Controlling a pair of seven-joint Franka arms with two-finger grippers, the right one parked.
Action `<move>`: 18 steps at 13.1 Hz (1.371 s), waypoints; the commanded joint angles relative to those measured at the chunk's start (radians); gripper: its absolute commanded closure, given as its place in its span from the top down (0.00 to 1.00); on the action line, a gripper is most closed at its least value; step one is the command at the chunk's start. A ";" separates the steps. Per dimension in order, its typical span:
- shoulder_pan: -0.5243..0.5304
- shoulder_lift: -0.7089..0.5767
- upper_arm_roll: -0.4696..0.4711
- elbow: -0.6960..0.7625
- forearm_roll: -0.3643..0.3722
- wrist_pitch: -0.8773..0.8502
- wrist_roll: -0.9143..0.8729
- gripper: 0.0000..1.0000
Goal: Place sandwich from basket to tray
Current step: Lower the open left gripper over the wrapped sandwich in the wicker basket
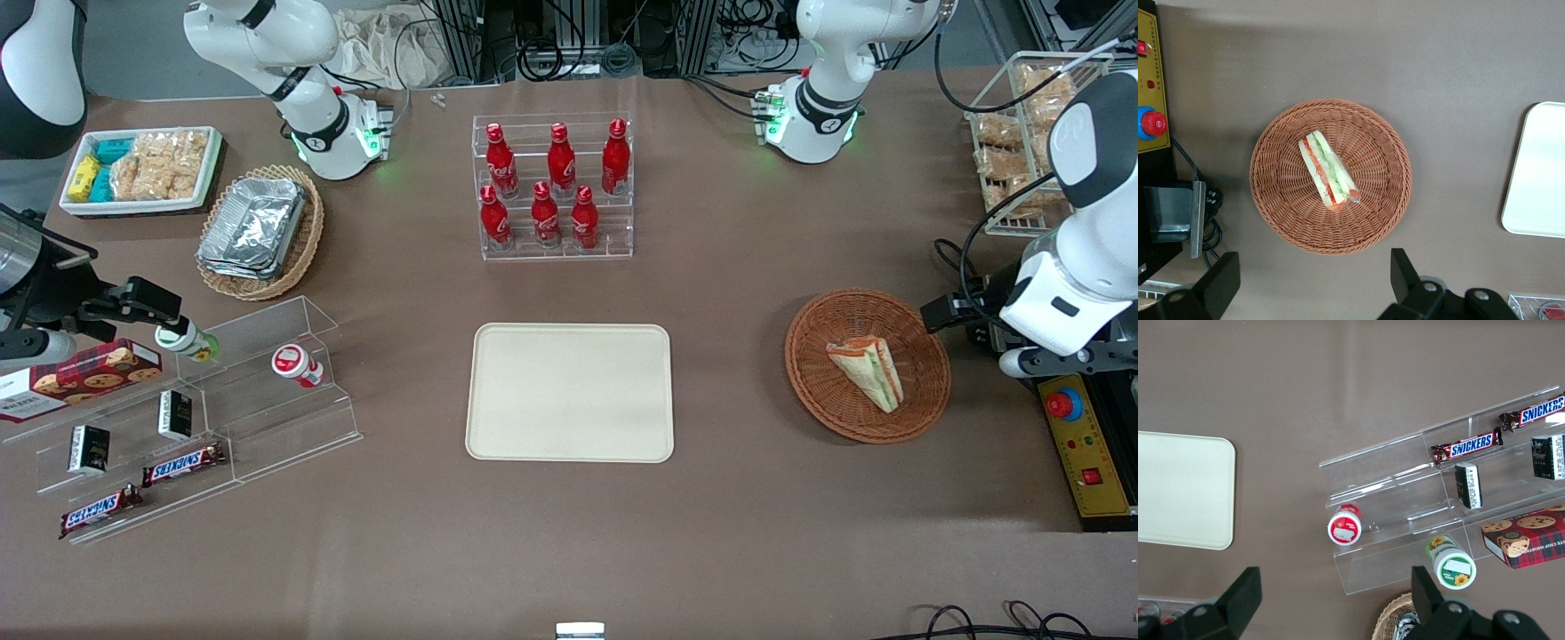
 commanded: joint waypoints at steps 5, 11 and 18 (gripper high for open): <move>-0.005 0.026 -0.002 -0.019 0.022 0.003 -0.040 1.00; 0.005 -0.043 0.001 -0.450 0.024 0.512 -0.427 0.99; 0.009 0.020 0.029 -0.620 0.017 0.765 -0.490 0.99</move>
